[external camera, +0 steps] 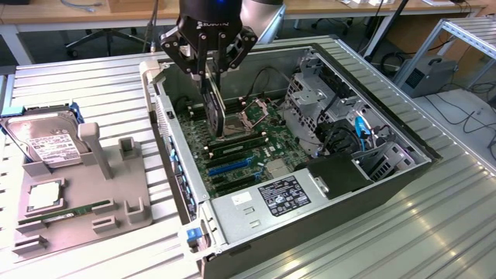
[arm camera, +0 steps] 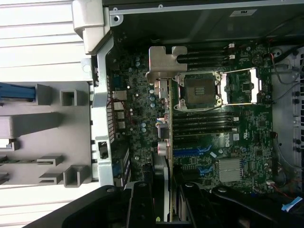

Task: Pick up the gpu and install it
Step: 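Pick up the gpu and move the gpu toward the slot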

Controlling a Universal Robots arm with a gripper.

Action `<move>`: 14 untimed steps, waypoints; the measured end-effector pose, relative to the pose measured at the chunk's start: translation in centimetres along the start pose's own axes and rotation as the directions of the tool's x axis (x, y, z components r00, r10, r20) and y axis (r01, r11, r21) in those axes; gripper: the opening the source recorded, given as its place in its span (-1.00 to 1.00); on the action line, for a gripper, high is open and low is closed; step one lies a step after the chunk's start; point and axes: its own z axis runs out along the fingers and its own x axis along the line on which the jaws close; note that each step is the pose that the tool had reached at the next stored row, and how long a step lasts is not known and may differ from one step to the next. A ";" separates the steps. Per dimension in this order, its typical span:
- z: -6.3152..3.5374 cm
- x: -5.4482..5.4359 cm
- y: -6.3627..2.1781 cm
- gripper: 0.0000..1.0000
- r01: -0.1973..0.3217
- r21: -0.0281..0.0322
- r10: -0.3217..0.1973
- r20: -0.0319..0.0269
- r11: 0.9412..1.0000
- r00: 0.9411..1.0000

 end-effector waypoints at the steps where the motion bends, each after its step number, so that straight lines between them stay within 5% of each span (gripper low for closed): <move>1: 0.03 0.0 0.00 -0.47 0.000 0.000 0.000 0.000 1.000 1.000; 14: 0.38 -0.2 0.01 -0.47 0.000 0.000 0.000 0.000 1.000 1.000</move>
